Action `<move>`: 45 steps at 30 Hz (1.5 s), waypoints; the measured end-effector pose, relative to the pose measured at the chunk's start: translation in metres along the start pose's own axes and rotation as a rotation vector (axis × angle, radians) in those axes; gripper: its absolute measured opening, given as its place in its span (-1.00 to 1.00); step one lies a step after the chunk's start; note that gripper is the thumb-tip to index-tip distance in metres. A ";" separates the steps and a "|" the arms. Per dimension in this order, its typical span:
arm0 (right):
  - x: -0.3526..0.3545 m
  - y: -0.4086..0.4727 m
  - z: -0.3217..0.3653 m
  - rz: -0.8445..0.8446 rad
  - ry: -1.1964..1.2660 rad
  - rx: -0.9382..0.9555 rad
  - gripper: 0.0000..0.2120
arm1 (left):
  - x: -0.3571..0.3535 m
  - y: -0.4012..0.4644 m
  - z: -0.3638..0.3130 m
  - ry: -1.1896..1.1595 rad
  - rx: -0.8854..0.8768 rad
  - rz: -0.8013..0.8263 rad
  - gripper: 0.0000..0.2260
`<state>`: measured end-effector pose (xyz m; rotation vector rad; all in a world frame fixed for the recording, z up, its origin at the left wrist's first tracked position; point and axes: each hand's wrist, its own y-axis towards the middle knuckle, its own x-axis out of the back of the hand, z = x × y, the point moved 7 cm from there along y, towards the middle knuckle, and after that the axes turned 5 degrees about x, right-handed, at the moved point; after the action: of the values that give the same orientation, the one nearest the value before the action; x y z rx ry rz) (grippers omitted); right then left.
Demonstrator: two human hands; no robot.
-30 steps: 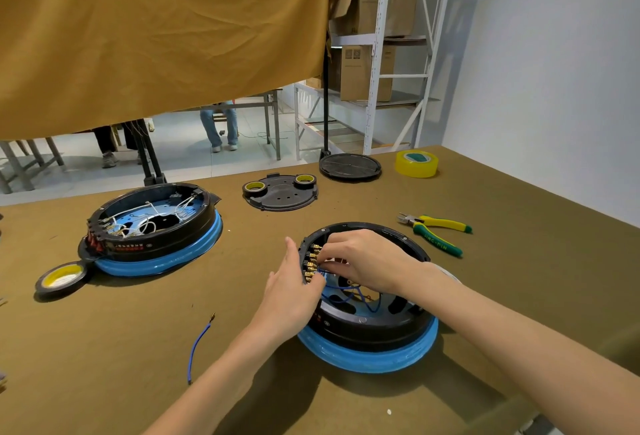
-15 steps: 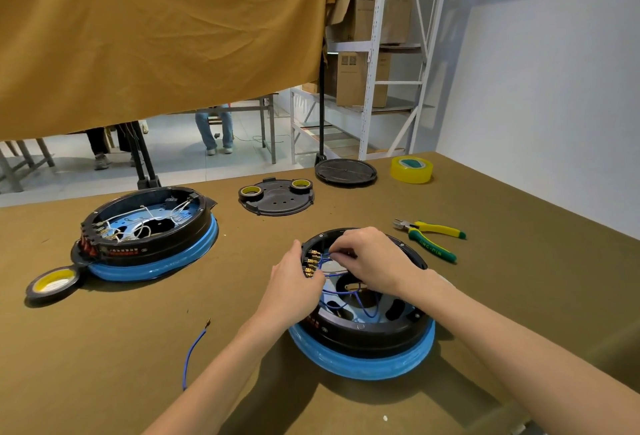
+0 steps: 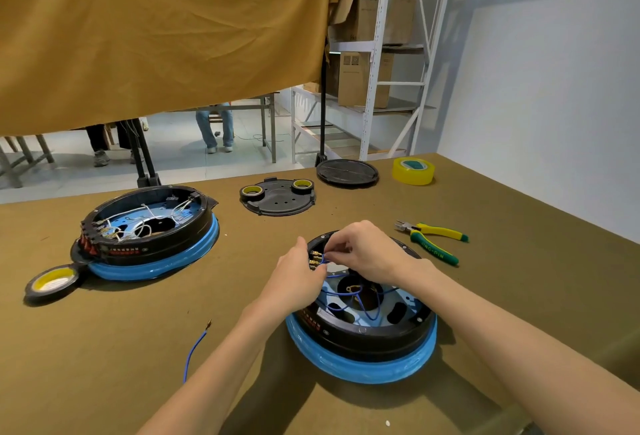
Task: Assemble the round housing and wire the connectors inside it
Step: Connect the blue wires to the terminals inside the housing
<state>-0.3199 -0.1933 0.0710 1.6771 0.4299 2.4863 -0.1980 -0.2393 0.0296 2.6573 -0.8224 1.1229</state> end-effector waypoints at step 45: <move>0.021 -0.056 -0.015 -0.286 0.207 -0.294 -0.61 | 0.090 -0.083 0.135 0.250 0.342 -0.090 -0.90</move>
<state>-0.3453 -0.1372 0.0681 1.1680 0.2809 2.3778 -0.0189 -0.2527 0.0030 2.6932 -0.4975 1.6581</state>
